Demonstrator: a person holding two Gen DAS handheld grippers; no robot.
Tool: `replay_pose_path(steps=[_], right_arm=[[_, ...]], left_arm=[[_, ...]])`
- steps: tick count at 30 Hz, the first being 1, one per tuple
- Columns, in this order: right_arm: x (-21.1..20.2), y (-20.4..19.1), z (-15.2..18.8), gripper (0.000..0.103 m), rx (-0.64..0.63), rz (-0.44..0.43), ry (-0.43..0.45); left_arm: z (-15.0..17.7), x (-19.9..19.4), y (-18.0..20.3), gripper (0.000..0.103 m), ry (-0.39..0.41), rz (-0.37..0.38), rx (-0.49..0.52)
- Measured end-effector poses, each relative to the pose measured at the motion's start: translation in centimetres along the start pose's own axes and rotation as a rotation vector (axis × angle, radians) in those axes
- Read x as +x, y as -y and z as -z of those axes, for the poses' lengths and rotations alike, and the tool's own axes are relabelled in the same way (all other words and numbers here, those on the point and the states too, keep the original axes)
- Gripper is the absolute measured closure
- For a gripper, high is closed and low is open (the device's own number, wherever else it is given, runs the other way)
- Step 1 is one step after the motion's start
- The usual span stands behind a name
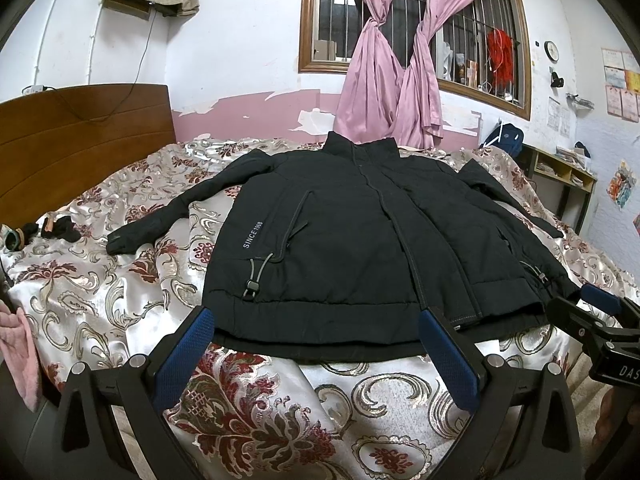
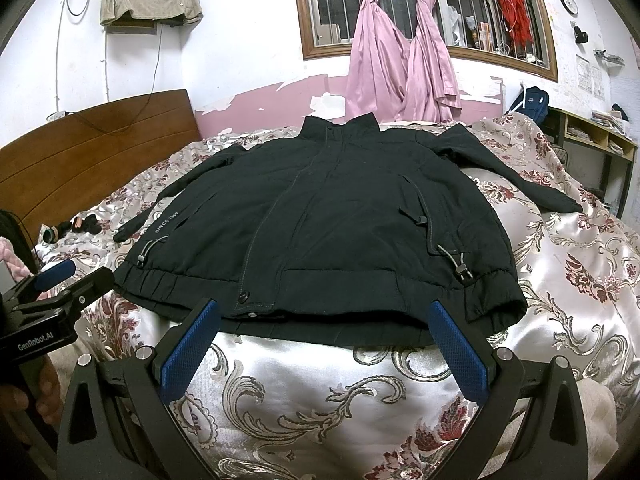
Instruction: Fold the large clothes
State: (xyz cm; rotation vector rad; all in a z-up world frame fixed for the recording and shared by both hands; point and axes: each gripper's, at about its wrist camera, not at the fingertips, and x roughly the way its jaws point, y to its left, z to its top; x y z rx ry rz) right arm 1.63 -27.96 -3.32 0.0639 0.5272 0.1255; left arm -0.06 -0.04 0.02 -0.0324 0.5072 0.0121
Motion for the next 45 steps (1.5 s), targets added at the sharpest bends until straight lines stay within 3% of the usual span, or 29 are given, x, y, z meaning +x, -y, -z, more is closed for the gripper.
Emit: replay_pose_path(steps=[30,36,45], right_arm=[[0.4,-0.1,-0.3,0.001,-0.003,0.005,-0.018],[0.1,1.0,-1.6,0.001,-0.003,0.035,-0.011],[1.5,4.8,-6.4,0.001,0.032,0.081,0.021]], left_arm=[[-1.1,0.3,2.4,0.000,-0.016,0.017,-0.002],[-4.5,1.1,3.5,0.000,-0.010,0.014,0.046],[-11.2,6.3,4.8,0.000,-0.057,0.024,0.044]])
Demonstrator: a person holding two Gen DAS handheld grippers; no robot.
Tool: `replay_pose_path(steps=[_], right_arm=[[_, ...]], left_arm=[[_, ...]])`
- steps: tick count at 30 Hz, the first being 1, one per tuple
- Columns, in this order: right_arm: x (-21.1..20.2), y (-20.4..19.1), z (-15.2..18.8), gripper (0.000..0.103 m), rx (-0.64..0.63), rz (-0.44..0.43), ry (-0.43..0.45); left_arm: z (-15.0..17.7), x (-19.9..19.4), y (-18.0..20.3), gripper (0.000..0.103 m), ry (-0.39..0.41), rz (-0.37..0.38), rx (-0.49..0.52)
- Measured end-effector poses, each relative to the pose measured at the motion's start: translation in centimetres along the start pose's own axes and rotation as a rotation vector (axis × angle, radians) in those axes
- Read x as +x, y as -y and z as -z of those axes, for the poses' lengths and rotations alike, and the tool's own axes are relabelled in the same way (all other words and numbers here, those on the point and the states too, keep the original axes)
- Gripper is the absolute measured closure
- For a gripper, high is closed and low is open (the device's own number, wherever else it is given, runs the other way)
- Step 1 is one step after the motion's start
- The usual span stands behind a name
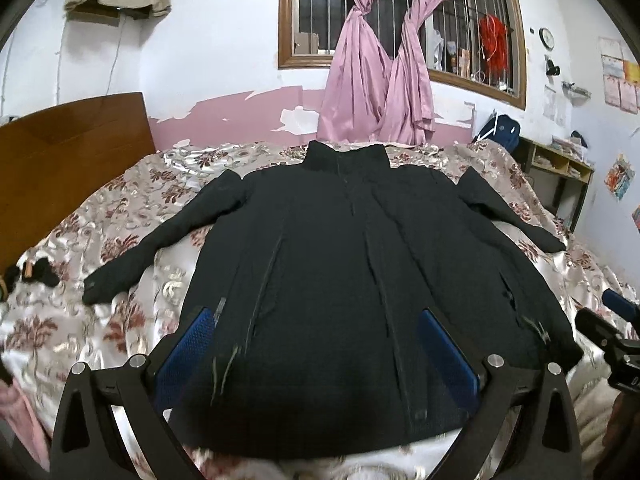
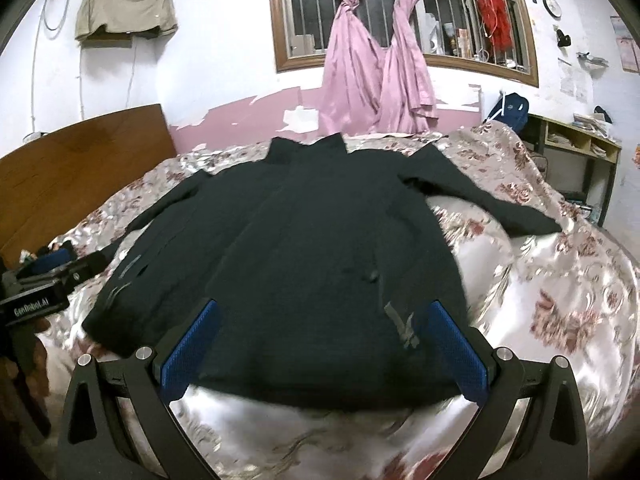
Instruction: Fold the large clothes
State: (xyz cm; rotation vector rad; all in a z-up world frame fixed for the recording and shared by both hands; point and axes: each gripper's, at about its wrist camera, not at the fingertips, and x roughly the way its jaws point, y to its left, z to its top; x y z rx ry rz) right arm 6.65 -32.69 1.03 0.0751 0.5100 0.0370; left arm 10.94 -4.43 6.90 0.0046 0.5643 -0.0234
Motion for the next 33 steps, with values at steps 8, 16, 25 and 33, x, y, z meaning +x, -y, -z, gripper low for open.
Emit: replay_pose_path(steps=[8,16,25,33], right_arm=[[5.0,6.6,-6.3,0.001,0.065,0.079,-0.018],[13.8,17.0,-11.0,0.001,0.205,0.179,-0.084],[24.3,32.7,-10.1,0.001,0.544,0.241,-0.214],[30.4,42.9,-7.6,0.001,0.790,0.344,-0.178]], left_arm=[[-6.3,8.1,3.1,0.000,-0.084,0.050,0.022],[-11.5,19.7,10.4,0.000,-0.182,0.175,0.058],[-14.9,30.8,20.3,0.000,-0.213,0.228,0.134],[-16.4,37.2,24.7,0.000,-0.253,0.264,0.114]])
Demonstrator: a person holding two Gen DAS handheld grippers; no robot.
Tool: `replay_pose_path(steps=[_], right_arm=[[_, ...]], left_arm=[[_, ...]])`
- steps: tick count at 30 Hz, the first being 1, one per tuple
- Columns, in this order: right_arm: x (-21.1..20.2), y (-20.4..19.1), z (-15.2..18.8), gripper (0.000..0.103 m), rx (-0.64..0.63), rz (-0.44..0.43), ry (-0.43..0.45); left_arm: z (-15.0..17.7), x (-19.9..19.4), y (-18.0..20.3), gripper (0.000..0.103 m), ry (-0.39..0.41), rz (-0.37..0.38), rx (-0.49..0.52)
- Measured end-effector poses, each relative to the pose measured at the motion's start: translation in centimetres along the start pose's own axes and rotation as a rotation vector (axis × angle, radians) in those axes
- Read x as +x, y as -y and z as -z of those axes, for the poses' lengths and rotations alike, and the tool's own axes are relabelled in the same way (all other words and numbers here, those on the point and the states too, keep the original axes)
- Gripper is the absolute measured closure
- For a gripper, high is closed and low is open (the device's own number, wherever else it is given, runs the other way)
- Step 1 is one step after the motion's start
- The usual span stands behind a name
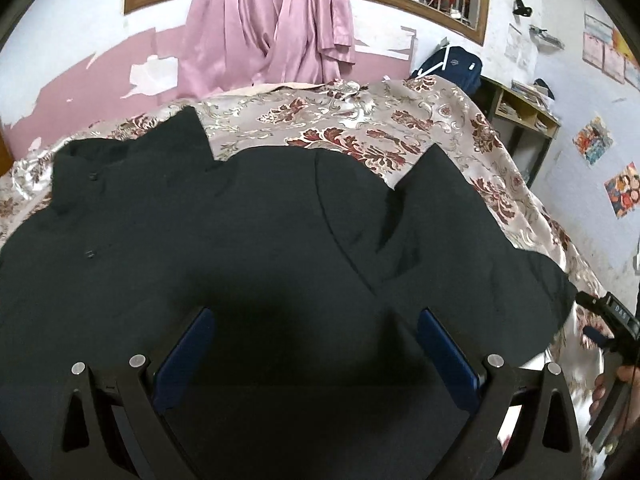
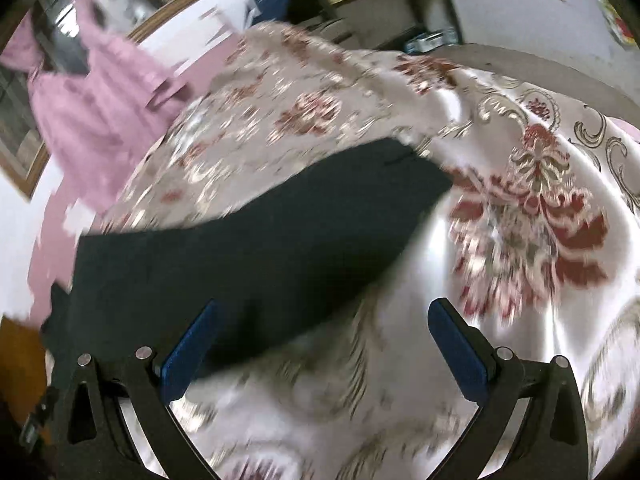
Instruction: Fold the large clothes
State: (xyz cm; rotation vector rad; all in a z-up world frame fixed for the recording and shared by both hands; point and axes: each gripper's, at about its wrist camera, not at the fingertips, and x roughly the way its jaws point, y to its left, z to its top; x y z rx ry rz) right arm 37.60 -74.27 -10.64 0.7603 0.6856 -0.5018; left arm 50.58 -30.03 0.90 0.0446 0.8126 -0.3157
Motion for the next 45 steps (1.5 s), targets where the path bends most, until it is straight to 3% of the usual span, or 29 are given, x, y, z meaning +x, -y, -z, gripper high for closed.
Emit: replay_pose_path(steps=[3,7,10,11,13,15,18,23,28,32,39,45], right_arm=[[2.5,1.4,-1.0,0.001,0.086,-0.011,-0.015],[5.3,3.1,-1.1,0.004,0.281,-0.090,-0.052],[6.0,3.0,-1.1,0.010,0.315,-0.104,-0.035],[6.5,2.9,-1.1,0.017,0.327,-0.111,-0.033],[7.2,2.7,-1.1,0.042,0.351,-0.123,-0.034],[8.1,2.9,-1.2,0.089,0.396,-0.148,-0.061],[7.6,3.1,-1.2,0.095,0.422,-0.154,-0.080],[2.6,-1.5,-3.6,0.097,0.176,-0.119,0.011],[-3.9,-8.3,-6.2,0.097,-0.017,-0.181,0.156],[-9.5,-15.7,-6.2,0.097,-0.225,-0.222,0.276],[-15.8,-28.4,-1.0,0.097,-0.571,-0.342,0.352],[-18.9,-36.7,7.1,0.097,-0.833,-0.409,0.323]], left_arm=[[-0.5,2.1,0.8,0.000,-0.030,-0.013,0.006],[-0.3,3.9,1.8,0.000,-0.066,-0.041,0.031],[0.0,4.9,1.9,0.000,-0.075,-0.047,0.034],[0.2,5.1,2.0,0.000,-0.077,-0.051,0.033],[0.6,5.2,1.9,0.000,-0.082,-0.053,0.033],[0.5,5.5,1.8,0.000,-0.104,-0.047,0.031],[0.0,5.5,1.4,0.000,-0.135,-0.020,0.016],[-0.4,2.7,0.2,0.000,-0.094,0.044,0.002],[-0.7,-1.4,-2.5,0.000,-0.049,0.077,-0.017],[-1.0,-5.7,-5.7,0.000,0.004,0.079,-0.046],[-0.8,-12.8,-14.0,0.000,0.062,0.081,-0.161],[1.7,-17.1,-22.2,0.001,0.113,0.071,-0.284]])
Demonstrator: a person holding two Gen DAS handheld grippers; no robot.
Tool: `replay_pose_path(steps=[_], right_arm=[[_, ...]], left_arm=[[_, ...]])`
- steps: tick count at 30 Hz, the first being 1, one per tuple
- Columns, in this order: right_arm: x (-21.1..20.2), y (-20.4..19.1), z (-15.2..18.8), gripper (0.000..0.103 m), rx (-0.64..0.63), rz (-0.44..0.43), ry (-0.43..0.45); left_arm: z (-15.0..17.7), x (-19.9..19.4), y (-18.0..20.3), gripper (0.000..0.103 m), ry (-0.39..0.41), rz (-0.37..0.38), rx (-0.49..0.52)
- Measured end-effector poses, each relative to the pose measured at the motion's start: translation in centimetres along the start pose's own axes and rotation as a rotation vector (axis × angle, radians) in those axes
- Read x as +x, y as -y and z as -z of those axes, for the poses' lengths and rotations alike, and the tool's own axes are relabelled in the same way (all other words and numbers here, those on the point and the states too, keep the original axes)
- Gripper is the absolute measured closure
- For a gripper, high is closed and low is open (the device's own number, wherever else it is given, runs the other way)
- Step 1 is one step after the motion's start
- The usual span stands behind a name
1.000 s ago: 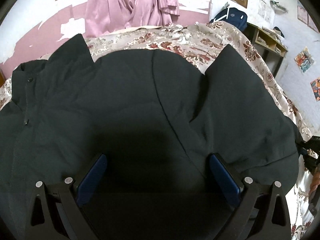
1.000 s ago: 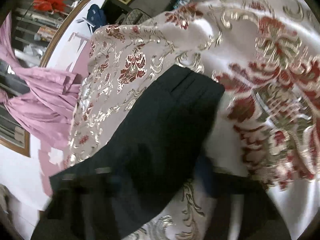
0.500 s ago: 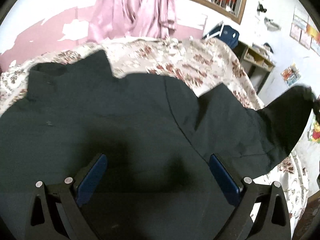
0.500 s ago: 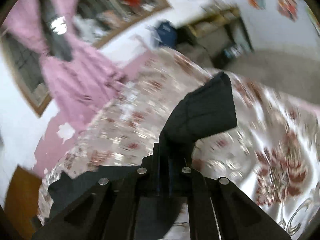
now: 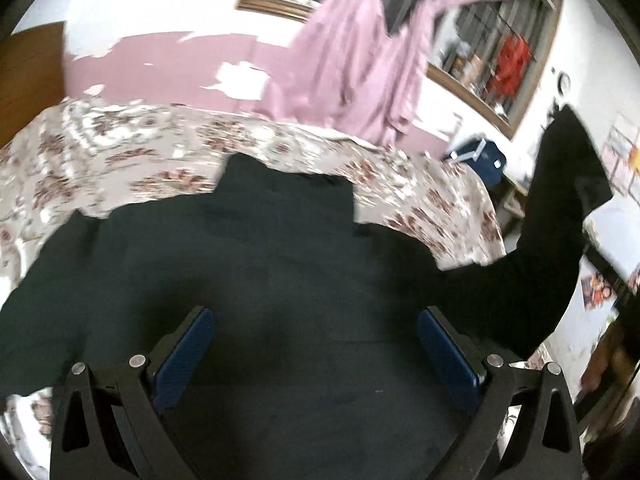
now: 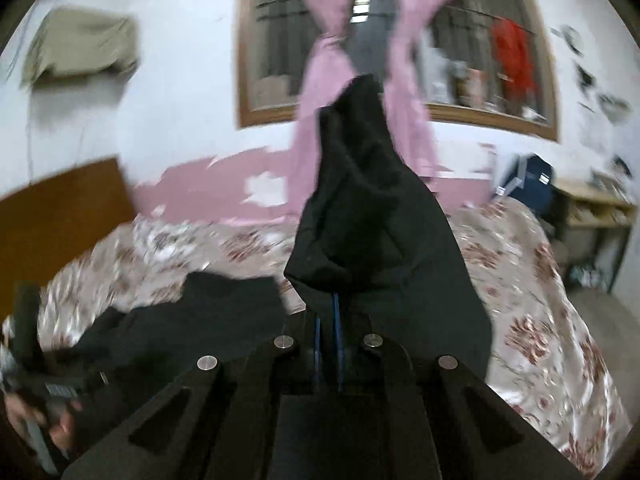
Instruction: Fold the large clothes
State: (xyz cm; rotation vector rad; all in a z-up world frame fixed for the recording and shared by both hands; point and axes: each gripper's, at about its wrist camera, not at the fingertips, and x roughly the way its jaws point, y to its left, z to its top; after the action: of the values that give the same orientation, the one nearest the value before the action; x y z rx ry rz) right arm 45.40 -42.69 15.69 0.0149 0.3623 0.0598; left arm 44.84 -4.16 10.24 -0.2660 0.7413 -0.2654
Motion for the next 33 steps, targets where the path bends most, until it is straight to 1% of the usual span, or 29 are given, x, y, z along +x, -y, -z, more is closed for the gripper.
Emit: replay_pose_path(steps=[3,5,6,7,10,11,13,14,15,17,18,19,20,21,22,24,26,28,29,31,32,33], right_arm=[[0.3,-5.0,1.6,0.097,-0.086,-0.043,-0.041],[0.9,-8.7,3.4,0.097,-0.129,-0.080,-0.090],[1.7,-10.1,3.8,0.097,-0.140,-0.089,-0.111],[2.3,-11.8,5.1,0.097,-0.150,-0.104,-0.144],[3.9,-14.2,8.5,0.097,-0.151,-0.137,-0.243],[4.7,-14.4,9.7,0.097,-0.152,-0.144,-0.276],[6.1,-15.6,11.9,0.096,-0.153,-0.161,-0.336],[6.5,-15.7,12.7,0.095,-0.146,-0.172,-0.363],[7.1,-15.9,13.8,0.094,-0.134,-0.185,-0.408],[7.6,-15.7,15.1,0.091,-0.105,-0.201,-0.464],[8.1,-15.7,15.3,0.083,-0.096,-0.209,-0.480],[7.9,-15.4,15.9,0.075,-0.078,-0.234,-0.506],[8.1,-15.2,16.3,0.054,-0.061,-0.266,-0.518],[7.9,-15.1,16.9,0.040,-0.041,-0.309,-0.525],[7.2,-15.0,17.4,0.038,-0.036,-0.342,-0.525],[6.2,-14.9,18.3,0.038,-0.061,-0.349,-0.528],[4.1,-14.3,19.1,0.038,-0.056,-0.362,-0.518],[1.9,-12.9,19.6,0.038,-0.015,-0.371,-0.504],[0.7,-12.1,20.0,0.037,0.003,-0.362,-0.496],[-1.2,-10.4,20.5,0.036,0.040,-0.334,-0.480],[-1.7,-9.8,20.9,0.035,0.056,-0.324,-0.477],[-2.7,-8.8,21.5,0.035,0.079,-0.308,-0.473]], left_arm=[[0.7,-1.0,-4.2,0.002,0.005,0.005,-0.072],[1.7,-1.3,-7.3,0.002,-0.003,0.015,-0.148],[2.0,-1.5,-8.7,0.002,-0.012,0.009,-0.180],[2.5,-1.4,-9.8,0.002,-0.022,-0.003,-0.204],[3.8,-1.5,-13.2,0.002,-0.044,-0.028,-0.267],[4.3,-1.5,-14.1,0.002,-0.049,-0.030,-0.285],[5.1,-1.6,-15.6,0.002,-0.061,-0.008,-0.320],[5.5,-1.2,-16.1,0.002,-0.070,0.020,-0.339],[5.8,-1.1,-16.2,0.002,-0.076,0.045,-0.351],[6.3,-0.3,-16.1,0.002,-0.089,0.110,-0.369],[6.6,0.0,-15.9,0.002,-0.097,0.138,-0.372],[6.9,0.5,-15.7,0.002,-0.108,0.174,-0.376],[7.0,1.2,-15.1,0.002,-0.119,0.202,-0.378],[7.2,1.8,-14.5,0.002,-0.132,0.225,-0.378],[7.4,2.4,-13.8,0.002,-0.145,0.241,-0.377],[7.8,4.0,-12.4,0.002,-0.172,0.270,-0.379],[8.1,5.8,-11.2,0.002,-0.202,0.286,-0.387],[8.3,7.3,-10.0,0.002,-0.230,0.259,-0.377],[8.2,8.0,-9.1,0.002,-0.237,0.254,-0.356],[7.9,8.9,-7.9,0.013,-0.244,0.262,-0.329],[7.9,9.2,-7.5,0.017,-0.249,0.277,-0.329],[7.7,9.6,-6.9,0.030,-0.255,0.288,-0.329]])
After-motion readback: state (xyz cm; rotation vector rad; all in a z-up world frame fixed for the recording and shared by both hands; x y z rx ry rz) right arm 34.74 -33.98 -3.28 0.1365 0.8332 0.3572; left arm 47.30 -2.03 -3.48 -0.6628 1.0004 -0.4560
